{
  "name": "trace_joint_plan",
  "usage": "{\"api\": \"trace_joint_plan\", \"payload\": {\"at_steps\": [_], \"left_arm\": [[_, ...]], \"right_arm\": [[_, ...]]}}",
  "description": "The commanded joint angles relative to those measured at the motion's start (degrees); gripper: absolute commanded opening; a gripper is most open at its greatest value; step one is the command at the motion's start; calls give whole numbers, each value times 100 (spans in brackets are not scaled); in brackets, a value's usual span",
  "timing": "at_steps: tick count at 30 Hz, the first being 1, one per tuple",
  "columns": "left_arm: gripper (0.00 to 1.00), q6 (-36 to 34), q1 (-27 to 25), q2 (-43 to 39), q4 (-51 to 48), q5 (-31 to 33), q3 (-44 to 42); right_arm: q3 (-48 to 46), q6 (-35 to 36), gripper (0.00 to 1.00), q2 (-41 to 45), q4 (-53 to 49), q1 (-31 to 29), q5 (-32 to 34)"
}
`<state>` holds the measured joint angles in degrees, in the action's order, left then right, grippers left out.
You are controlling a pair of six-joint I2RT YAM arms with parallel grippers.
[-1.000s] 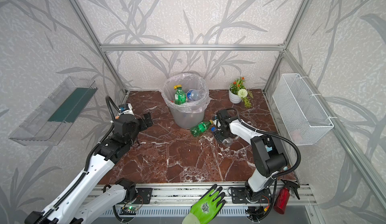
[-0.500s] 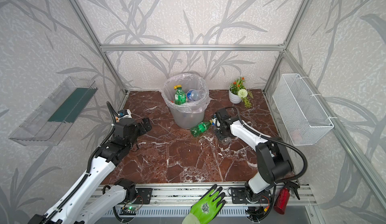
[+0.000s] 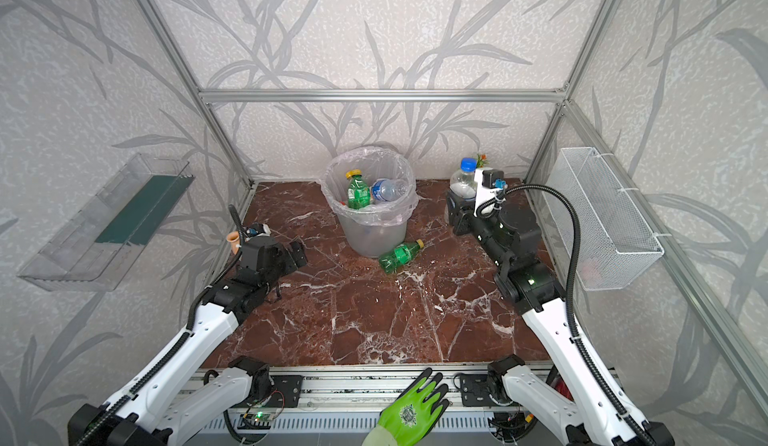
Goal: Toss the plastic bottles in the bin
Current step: 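Carry the water bottle over the bin with the right gripper and release it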
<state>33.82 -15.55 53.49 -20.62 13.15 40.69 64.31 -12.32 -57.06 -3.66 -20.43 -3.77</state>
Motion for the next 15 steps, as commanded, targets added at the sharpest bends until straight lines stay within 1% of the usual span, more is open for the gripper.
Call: {"api": "trace_joint_plan", "payload": {"at_steps": [1,3,4,5,6,7,8,9,10,11,14,15], "left_arm": [[99,157,35,20,-117,-185,-45],[99,185,35,60,-161,-242,-18],[99,195,35,95,-180,-281,-4],[99,204,35,115,-202,-309,13],[99,206,34,147,-215,-328,26],[99,204,34,180,-263,-343,52],[99,197,35,216,-313,-357,88],[99,178,33,252,-375,-373,126],[99,153,27,266,-457,-396,175],[99,117,26,275,-525,-396,203],[99,99,25,253,-551,-361,187],[99,99,26,235,-536,-359,162]], "right_arm": [[692,-570,47,-1002,611,-218,-572],[1467,-341,47,-1792,228,-583,-654],[1979,-157,50,-2258,-188,-782,-662],[2564,48,54,-2743,-725,-924,-701],[3096,179,59,-3129,-1237,-1011,-614],[3634,258,66,-3522,-1748,-1050,-496],[4131,314,71,-3856,-2195,-1042,-383],[4445,339,75,-4023,-2515,-1042,-160],[4652,399,84,-4041,-2702,-1048,19],[4611,422,92,-3992,-2672,-1044,166],[3766,471,98,-3320,-1958,-1040,473],[3517,465,98,-3092,-1797,-1026,559]]}}
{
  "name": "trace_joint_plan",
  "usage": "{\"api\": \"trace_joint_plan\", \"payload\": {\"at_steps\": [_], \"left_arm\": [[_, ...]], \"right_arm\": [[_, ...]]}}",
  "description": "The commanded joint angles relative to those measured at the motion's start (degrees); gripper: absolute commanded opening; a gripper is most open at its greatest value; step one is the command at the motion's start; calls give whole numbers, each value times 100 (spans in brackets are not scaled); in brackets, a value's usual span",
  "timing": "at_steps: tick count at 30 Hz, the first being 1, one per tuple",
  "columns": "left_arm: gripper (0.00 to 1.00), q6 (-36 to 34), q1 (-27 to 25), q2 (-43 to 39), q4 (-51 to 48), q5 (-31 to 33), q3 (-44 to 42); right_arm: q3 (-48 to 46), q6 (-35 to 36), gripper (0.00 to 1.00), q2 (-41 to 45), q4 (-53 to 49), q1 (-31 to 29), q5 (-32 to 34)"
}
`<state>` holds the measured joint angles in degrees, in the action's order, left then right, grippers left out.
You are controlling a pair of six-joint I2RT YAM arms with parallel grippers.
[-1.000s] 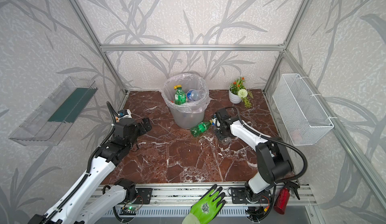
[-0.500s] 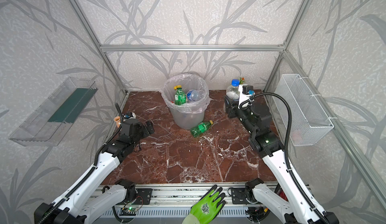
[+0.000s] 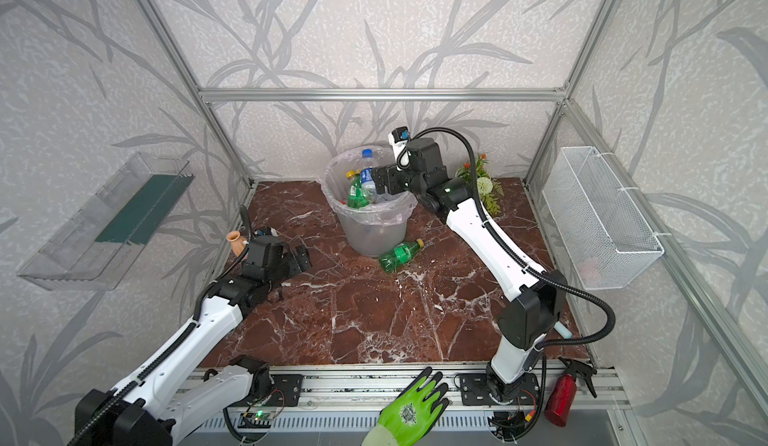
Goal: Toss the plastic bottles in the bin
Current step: 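Carry the water bottle over the bin with the right gripper and release it, then lower the right gripper to the green yellow-capped bottle beside the bin and grasp it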
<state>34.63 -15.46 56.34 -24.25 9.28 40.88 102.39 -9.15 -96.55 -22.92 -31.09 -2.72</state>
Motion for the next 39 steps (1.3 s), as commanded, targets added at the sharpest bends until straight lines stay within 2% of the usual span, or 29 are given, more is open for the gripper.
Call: {"api": "trace_joint_plan", "payload": {"at_steps": [1,6,12,18,21,25,28,32,39], "left_arm": [[99,26,21,-60,-146,22,132],[99,5,17,-17,-85,-60,166],[99,-44,17,-9,-36,-77,138],[99,-76,15,-15,85,-127,27],[99,-127,12,7,149,-176,6],[99,-195,17,61,158,-163,-25],[99,-202,17,96,181,-211,-45],[99,-193,17,106,218,-273,-76],[99,-167,17,133,251,-294,-110]], "right_arm": [[-513,129,98,1064,205,86,493],[-1368,1,98,1753,166,270,748],[-2713,-680,98,2252,210,615,827],[-4190,-2003,98,2301,679,658,970],[-4557,-2608,98,1968,923,657,846],[-4840,-3477,98,1310,1515,633,238],[-4948,-4002,98,818,1977,572,89],[-4826,-4411,98,282,2405,522,-82],[-4412,-4700,98,-433,2424,321,-219]]}}
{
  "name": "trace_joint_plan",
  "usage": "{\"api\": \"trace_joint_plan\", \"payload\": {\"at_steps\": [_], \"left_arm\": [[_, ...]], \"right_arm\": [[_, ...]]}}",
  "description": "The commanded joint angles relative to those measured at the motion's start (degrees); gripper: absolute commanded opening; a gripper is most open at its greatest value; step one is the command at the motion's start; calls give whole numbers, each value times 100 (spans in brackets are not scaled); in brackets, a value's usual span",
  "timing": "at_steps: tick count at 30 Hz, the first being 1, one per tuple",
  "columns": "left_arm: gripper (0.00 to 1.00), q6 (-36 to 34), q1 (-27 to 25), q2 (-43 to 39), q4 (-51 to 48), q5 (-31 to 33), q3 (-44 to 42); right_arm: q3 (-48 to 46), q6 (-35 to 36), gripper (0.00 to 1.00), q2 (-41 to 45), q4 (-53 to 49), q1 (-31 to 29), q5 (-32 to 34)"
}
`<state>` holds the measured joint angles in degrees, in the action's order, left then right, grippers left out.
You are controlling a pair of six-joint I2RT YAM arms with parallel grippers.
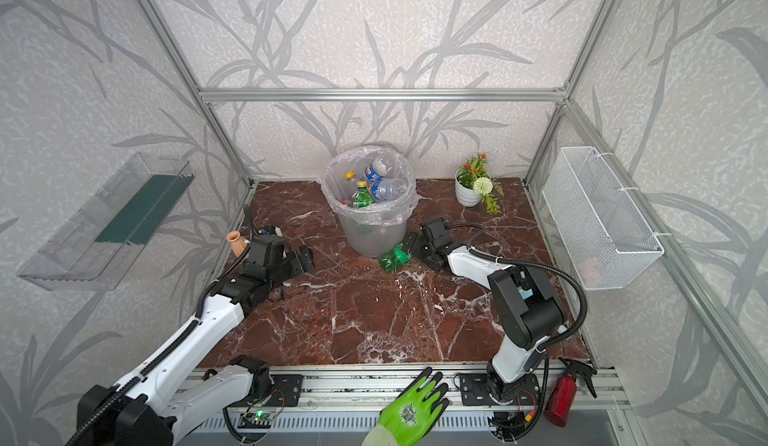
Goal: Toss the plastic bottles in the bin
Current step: 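Lower the right gripper to the green yellow-capped bottle beside the bin and grasp it, then lift the green bottle with the right gripper above the table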
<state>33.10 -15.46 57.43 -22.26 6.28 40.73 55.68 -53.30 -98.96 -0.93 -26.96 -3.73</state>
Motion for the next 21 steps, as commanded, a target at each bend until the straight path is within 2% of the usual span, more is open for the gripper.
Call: {"api": "trace_joint_plan", "payload": {"at_steps": [1,6,12,15,18,21], "left_arm": [[99,-14,15,31,46,13,-93],[99,8,17,15,18,75,-87],[99,47,17,5,-14,127,-90],[99,63,17,-3,-21,152,-84],[99,62,17,-5,-27,171,-58],[99,67,17,3,-48,195,-23]], "right_arm": [[298,-311,98,-296,169,-122,-96],[432,-436,96,-722,135,-182,-161],[512,-233,86,-902,-148,-187,-112],[352,-67,77,-779,-211,-145,-49],[73,123,64,-510,-187,-51,-2],[-223,316,60,-144,-202,52,102]]}}
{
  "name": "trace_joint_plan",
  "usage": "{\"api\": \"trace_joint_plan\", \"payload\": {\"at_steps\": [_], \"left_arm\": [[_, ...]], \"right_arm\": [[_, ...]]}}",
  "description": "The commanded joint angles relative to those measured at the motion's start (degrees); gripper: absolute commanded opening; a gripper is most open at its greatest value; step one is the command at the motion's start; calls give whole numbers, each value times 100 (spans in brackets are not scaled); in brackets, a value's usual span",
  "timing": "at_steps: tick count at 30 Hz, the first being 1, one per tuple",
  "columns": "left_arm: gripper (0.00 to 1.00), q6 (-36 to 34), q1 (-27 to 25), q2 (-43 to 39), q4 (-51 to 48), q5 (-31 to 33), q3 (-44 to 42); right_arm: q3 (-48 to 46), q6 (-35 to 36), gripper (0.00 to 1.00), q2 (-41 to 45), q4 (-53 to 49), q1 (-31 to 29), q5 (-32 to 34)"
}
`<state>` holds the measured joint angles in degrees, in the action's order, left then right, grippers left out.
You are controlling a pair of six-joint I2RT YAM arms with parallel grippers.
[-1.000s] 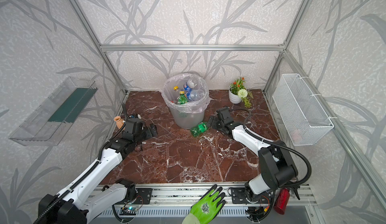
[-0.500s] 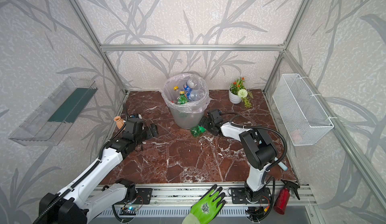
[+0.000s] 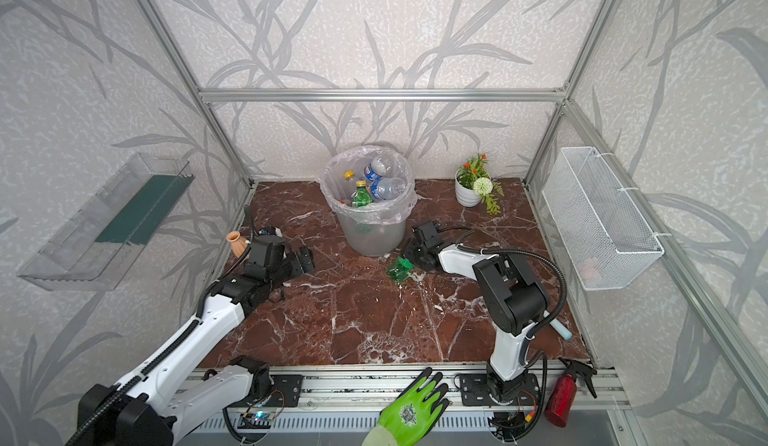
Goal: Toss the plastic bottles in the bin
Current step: 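Lift the green bottle with the right gripper above the table, then move the green bottle over the bin with the right gripper and drop it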
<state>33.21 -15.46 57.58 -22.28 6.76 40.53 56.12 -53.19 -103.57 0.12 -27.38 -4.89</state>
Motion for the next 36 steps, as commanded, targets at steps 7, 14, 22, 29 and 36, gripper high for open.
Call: {"api": "trace_joint_plan", "payload": {"at_steps": [7,14,22,29,36], "left_arm": [[99,163,13,5,-36,193,-11],[99,272,16,-96,8,263,-69],[99,295,15,-129,108,201,-31],[99,281,11,-28,112,-35,55],[99,251,8,-54,-33,-39,119]], "right_arm": [[-1071,543,56,1804,314,325,352],[-1035,1199,52,4141,591,443,1146],[254,2067,52,4586,1319,445,1301],[3208,2303,55,1925,242,-103,49],[5149,3016,86,732,-1524,-216,29]]}}
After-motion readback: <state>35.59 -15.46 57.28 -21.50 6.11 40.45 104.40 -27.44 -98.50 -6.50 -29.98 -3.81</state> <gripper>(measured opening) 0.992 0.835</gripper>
